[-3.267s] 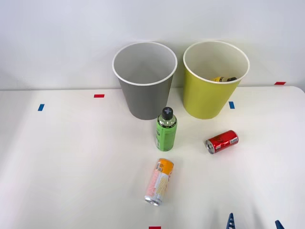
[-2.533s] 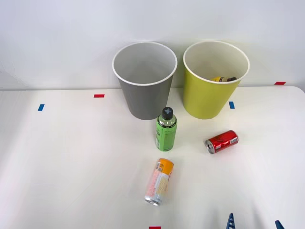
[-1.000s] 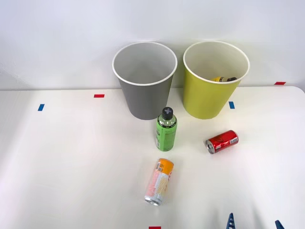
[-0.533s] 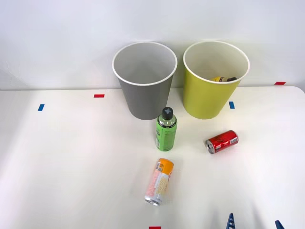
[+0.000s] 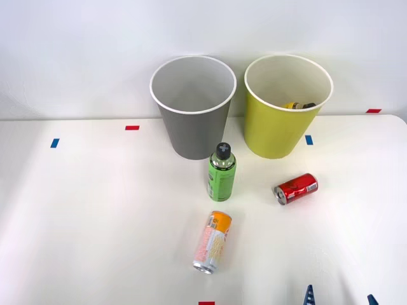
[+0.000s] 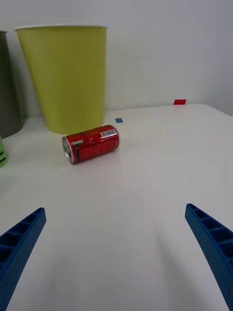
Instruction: Put cans in the gray bin, plastic bottles in the light green bin
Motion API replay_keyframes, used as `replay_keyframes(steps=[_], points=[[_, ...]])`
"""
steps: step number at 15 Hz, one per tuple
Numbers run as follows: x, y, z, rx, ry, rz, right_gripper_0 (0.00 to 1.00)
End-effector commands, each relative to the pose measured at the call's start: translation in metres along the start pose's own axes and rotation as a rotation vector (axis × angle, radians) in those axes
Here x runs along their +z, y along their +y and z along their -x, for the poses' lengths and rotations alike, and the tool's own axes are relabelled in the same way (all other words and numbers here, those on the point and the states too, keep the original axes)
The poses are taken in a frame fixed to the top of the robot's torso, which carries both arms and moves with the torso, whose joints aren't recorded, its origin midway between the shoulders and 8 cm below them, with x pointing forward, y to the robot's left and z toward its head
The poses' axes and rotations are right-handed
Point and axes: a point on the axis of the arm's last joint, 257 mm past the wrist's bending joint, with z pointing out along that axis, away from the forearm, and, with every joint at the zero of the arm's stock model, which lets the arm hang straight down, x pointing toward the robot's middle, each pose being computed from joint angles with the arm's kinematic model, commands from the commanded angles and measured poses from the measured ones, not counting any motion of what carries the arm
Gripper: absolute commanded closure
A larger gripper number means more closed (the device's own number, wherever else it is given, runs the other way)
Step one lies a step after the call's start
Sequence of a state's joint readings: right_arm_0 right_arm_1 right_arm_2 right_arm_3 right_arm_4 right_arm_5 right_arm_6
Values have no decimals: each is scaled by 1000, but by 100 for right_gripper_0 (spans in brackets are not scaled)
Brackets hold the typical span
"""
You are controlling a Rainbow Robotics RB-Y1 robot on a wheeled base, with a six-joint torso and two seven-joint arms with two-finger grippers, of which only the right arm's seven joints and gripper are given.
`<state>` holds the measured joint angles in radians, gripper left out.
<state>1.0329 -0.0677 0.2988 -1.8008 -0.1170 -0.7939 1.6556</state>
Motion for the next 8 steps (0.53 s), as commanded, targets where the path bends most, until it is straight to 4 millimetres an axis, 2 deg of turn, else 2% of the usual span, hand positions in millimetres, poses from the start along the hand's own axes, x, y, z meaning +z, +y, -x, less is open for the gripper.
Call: replay_keyframes(steps=[1,8], points=[[12,-9,17,-4,-32,-20,0],[63,-27,36,60,147,-42,0]])
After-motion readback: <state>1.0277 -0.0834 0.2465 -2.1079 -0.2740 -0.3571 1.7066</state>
